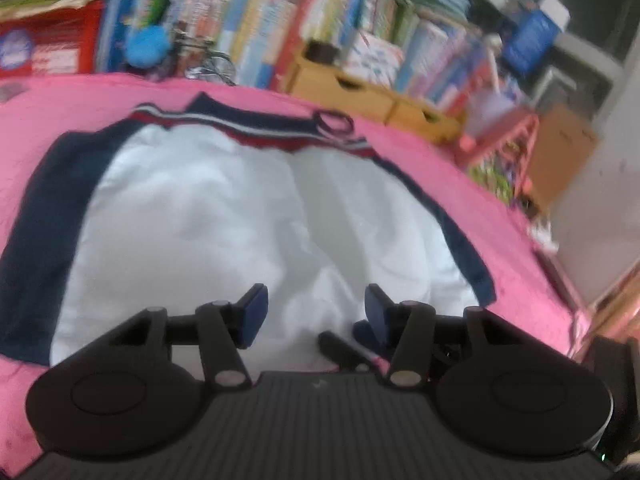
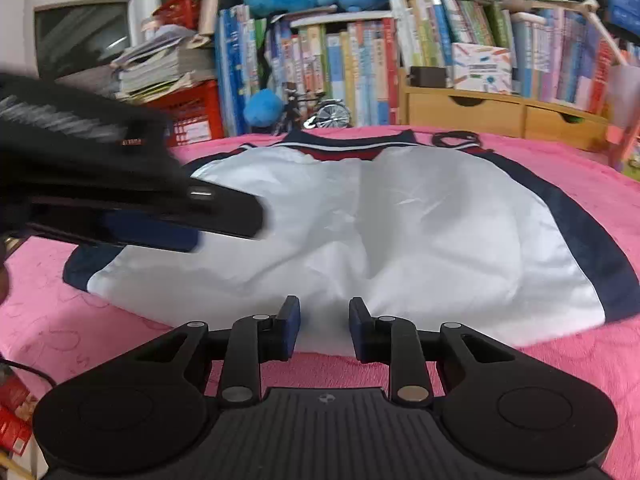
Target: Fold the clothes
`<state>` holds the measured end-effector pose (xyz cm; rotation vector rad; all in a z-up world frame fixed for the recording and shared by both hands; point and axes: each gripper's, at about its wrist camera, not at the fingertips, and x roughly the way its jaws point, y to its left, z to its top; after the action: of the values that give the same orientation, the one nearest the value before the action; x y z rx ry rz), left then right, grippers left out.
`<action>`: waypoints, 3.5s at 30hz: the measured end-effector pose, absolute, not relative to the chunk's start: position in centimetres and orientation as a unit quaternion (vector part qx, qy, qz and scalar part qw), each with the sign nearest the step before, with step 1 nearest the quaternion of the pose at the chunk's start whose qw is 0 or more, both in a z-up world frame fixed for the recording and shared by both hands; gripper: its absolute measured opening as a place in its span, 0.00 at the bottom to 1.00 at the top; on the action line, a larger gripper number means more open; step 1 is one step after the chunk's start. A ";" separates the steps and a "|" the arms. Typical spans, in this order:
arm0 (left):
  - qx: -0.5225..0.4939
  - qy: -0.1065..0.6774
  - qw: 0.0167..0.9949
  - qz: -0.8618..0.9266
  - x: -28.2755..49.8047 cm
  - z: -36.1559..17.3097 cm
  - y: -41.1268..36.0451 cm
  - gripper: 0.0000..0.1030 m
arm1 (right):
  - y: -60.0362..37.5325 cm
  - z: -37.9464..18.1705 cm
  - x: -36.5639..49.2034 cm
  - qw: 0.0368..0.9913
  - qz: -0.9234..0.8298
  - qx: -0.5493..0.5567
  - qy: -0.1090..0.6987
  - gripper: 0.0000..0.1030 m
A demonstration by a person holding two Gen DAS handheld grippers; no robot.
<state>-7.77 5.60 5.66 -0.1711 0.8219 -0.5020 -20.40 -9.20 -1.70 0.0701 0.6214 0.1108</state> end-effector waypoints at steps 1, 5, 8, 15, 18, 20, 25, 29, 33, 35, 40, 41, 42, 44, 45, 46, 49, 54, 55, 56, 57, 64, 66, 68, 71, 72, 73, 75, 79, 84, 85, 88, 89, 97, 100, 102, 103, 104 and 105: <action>-0.071 0.400 0.881 -0.244 -7.4 5.5 4.9 0.49 | -9.1 -1.8 -20.5 0.951 0.049 0.034 0.303 0.28; -0.019 0.431 0.870 -0.240 -5.9 4.1 1.9 0.35 | -8.5 -2.3 -20.7 0.954 0.041 0.025 0.297 0.30; 0.002 0.451 0.864 -0.225 -4.1 2.2 0.4 0.25 | -8.6 -2.3 -20.3 0.954 0.045 0.026 0.297 0.30; 0.006 0.445 0.878 -0.173 3.8 1.7 -0.8 0.24 | -8.3 -2.2 -20.5 0.953 0.049 0.017 0.300 0.30; -0.006 0.446 0.883 -0.146 8.2 1.5 -1.1 0.24 | -8.3 -2.2 -20.7 0.952 0.053 0.016 0.300 0.30; -0.010 0.441 0.889 -0.126 10.4 1.6 -1.2 0.24 | -8.3 -2.3 -20.9 0.953 0.055 0.012 0.299 0.30; -0.033 0.435 0.893 -0.111 12.7 1.6 -1.1 0.25 | -8.2 -2.5 -21.3 0.953 0.063 0.002 0.295 0.31; -0.078 0.421 0.898 -0.106 10.8 2.3 0.4 0.26 | -8.3 -2.6 -21.5 0.954 0.079 -0.008 0.288 0.34; -0.077 0.371 0.916 -0.133 5.3 4.4 1.7 0.30 | -9.7 -2.4 -21.8 0.955 0.096 0.032 0.280 0.35; -0.067 0.341 0.927 -0.143 1.6 5.2 2.0 0.34 | -10.8 -1.9 -22.3 0.956 0.099 0.059 0.269 0.35; -0.045 0.272 0.949 -0.154 -7.9 5.6 1.4 0.35 | -15.6 -0.2 -24.6 0.974 0.041 0.096 0.203 0.39; -0.038 0.267 0.951 -0.153 -9.2 5.3 0.7 0.35 | -16.9 -0.1 -24.5 0.973 0.019 0.106 0.203 0.40; -0.031 0.262 0.953 -0.152 -10.5 5.0 0.0 0.35 | -18.0 -0.1 -24.4 0.972 0.001 0.113 0.204 0.40; -0.021 0.265 0.952 -0.149 -12.1 4.0 -1.2 0.35 | -20.4 -0.2 -24.2 0.969 -0.040 0.126 0.208 0.40; -0.017 0.273 0.950 -0.147 -12.5 3.6 -1.6 0.35 | -21.6 -0.2 -24.2 0.967 -0.056 0.132 0.211 0.40; -0.009 0.287 0.947 -0.144 -12.5 3.1 -2.0 0.35 | -22.8 -0.2 -24.2 0.965 -0.069 0.139 0.212 0.41; -0.009 0.326 0.936 -0.133 -11.9 1.9 -2.4 0.35 | -25.6 -0.6 -24.3 0.957 -0.093 0.166 0.218 0.45; -0.004 0.332 0.935 -0.122 -11.8 0.8 -2.3 0.36 | -28.8 -1.8 -24.5 0.942 -0.115 0.213 0.232 0.47; 0.000 0.330 0.936 -0.121 -11.9 0.7 -2.4 0.36 | -29.0 -2.1 -24.4 0.940 -0.119 0.216 0.235 0.47; 0.003 0.329 0.937 -0.120 -12.0 0.5 -2.4 0.37 | -29.2 -2.3 -24.4 0.939 -0.121 0.219 0.237 0.47; 0.001 0.327 0.937 -0.120 -12.0 0.4 -2.4 0.37 | -29.2 -2.5 -24.3 0.938 -0.120 0.222 0.240 0.47; -0.003 0.314 0.943 -0.113 -12.6 0.1 -2.4 0.37 | -28.8 -3.7 -23.6 0.930 -0.110 0.250 0.248 0.49; -0.019 0.315 0.943 -0.107 -12.6 0.2 -2.2 0.37 | -28.5 -3.9 -23.9 0.928 -0.113 0.260 0.243 0.49; -0.032 0.313 0.944 -0.096 -12.7 0.2 -2.1 0.37 | -28.1 -4.2 -24.0 0.929 -0.110 0.260 0.241 0.49; -0.012 0.307 0.948 -0.086 -12.9 0.0 -2.9 0.37 | -27.7 -4.4 -23.7 0.931 -0.109 0.249 0.244 0.51; -0.007 0.306 0.948 -0.085 -12.9 -0.1 -3.0 0.38 | -27.6 -4.4 -23.5 0.932 -0.109 0.244 0.244 0.51; -0.004 0.304 0.949 -0.084 -12.8 -0.1 -3.1 0.38 | -27.5 -4.4 -23.3 0.933 -0.110 0.241 0.244 0.52; 0.003 0.303 0.949 -0.084 -12.8 -0.2 -3.2 0.38 | -27.5 -4.4 -22.9 0.932 -0.108 0.249 0.242 0.53; 0.007 0.301 0.950 -0.086 -12.8 -0.2 -3.2 0.38 | -28.5 -5.0 -22.1 0.922 -0.094 0.304 0.222 0.53; 0.009 0.301 0.950 -0.087 -12.9 -0.3 -3.3 0.38 | -30.0 -5.6 -20.0 0.900 -0.044 0.369 0.227 0.53; 0.009 0.300 0.950 -0.088 -12.9 -0.3 -3.3 0.38 | -30.3 -5.5 -19.5 0.897 -0.036 0.375 0.231 0.53; 0.009 0.300 0.950 -0.089 -12.9 -0.3 -3.3 0.38 | -30.9 -5.2 -17.6 0.882 -0.015 0.396 0.253 0.53; 0.007 0.300 0.950 -0.090 -12.9 -0.3 -3.2 0.38 | -31.2 -5.1 -17.1 0.875 -0.012 0.409 0.259 0.51; -0.001 0.286 0.952 -0.108 -13.1 -0.5 -2.6 0.38 | -28.8 -1.2 -12.9 0.856 -0.088 0.379 0.341 0.15; -0.018 0.278 0.953 -0.121 -13.3 -0.6 -1.9 0.38 | -24.1 3.0 -11.3 0.896 -0.071 0.300 0.319 0.13; -0.035 0.271 0.953 -0.132 -13.4 -0.8 -1.2 0.39 | -18.7 5.8 -9.8 0.925 -0.036 0.217 0.309 0.13; -0.045 0.270 0.952 -0.136 -13.4 -0.8 -0.8 0.38 | -15.0 7.2 -8.9 0.937 -0.001 0.168 0.306 0.13; -0.055 0.268 0.952 -0.139 -13.4 -0.8 -0.4 0.38 | -11.6 8.0 -8.1 0.941 0.048 0.126 0.312 0.13; -0.067 0.267 0.951 -0.142 -13.5 -0.8 0.1 0.37 | -8.3 8.4 -7.4 0.934 0.114 0.087 0.327 0.14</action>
<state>-13.46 0.09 -0.81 -0.1364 0.5426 -0.2878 -7.40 -8.27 8.36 0.1776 0.6687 0.2331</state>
